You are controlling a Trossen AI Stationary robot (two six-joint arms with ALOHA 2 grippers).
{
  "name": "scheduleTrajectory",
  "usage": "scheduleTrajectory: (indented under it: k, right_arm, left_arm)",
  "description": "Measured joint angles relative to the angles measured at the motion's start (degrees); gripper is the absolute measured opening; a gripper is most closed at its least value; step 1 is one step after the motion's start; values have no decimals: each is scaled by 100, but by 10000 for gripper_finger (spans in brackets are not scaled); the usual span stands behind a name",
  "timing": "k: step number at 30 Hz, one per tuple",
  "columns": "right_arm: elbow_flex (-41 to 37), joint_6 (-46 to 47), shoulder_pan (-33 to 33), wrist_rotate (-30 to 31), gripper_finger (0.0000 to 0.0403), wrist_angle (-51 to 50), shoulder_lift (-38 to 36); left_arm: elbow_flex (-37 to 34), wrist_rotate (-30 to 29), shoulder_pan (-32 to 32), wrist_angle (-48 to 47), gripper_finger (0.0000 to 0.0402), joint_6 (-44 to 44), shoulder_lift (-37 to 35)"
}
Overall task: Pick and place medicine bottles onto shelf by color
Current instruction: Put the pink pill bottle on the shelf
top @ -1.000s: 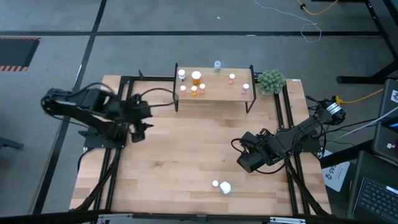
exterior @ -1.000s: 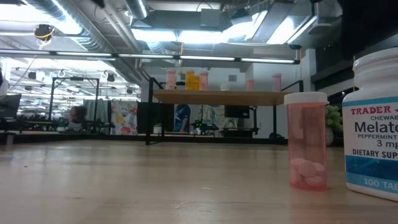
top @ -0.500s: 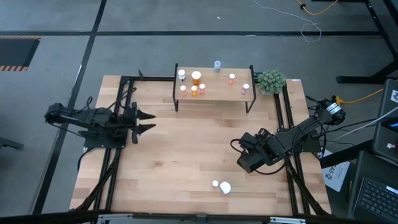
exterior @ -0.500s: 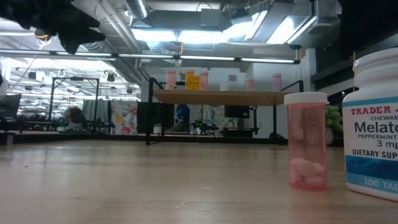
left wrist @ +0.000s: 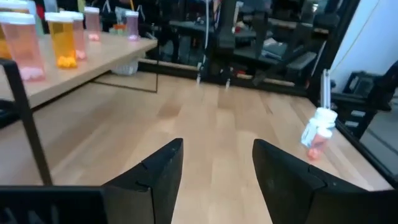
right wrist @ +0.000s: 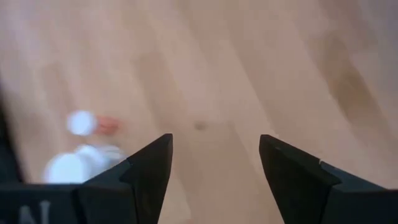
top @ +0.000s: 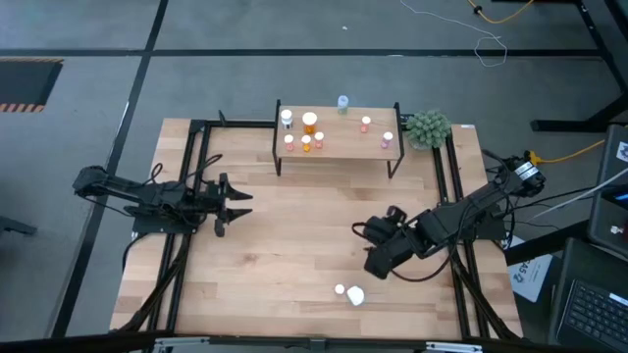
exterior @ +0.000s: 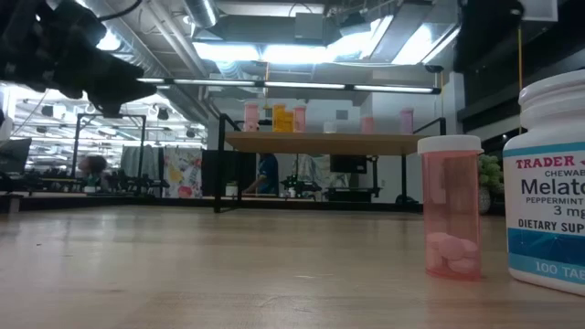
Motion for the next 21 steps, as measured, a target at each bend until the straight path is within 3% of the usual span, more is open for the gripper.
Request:
scheduleTrajectory:
  k: [7, 12, 21]
  right_arm:
    - [0, -835, -278, -517, 243, 1115, 0]
    - [0, -991, -410, -586, 243, 1514, 0]
    - [0, -929, -387, -1334, 243, 2175, 0]
  left_arm:
    - [-149, 87, 103, 329, 189, 127, -2]
    - [-149, 283, 349, 322, 189, 316, 0]
    - [-149, 291, 487, 243, 189, 201, 0]
